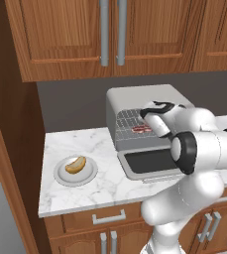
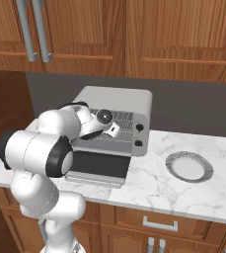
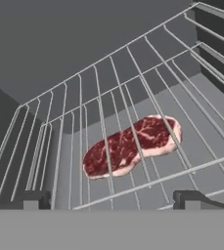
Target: Open the toaster oven door. Place the hotdog bun on the top rack in the toaster oven and place the steak on the bottom rack.
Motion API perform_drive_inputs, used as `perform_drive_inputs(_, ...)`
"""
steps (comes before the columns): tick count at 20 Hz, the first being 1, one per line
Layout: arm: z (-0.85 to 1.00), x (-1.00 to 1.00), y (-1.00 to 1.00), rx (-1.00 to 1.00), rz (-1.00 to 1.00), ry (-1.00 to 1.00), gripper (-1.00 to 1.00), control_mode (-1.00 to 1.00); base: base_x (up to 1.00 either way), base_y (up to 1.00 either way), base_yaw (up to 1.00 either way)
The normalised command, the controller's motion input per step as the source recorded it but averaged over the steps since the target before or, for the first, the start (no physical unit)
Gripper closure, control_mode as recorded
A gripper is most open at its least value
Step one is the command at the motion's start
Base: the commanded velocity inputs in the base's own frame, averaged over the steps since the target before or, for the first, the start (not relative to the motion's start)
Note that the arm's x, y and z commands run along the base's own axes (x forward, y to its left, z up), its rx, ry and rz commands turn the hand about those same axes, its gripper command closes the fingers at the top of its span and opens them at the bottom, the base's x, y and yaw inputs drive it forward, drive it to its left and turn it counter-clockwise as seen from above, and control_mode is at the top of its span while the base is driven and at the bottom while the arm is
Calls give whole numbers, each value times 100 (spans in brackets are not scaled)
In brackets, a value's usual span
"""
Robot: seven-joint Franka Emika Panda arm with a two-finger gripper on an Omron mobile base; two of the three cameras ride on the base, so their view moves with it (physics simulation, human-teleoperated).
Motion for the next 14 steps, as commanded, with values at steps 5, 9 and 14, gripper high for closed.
perform_drive_inputs(5,-6,15,3,0,0,-7,-100,-100,0,0,0)
perform_drive_inputs(9,-13,12,4,0,0,-2,-100,-100,0,0,0)
perform_drive_inputs(14,-21,2,4,0,0,0,-100,-100,0,0,0)
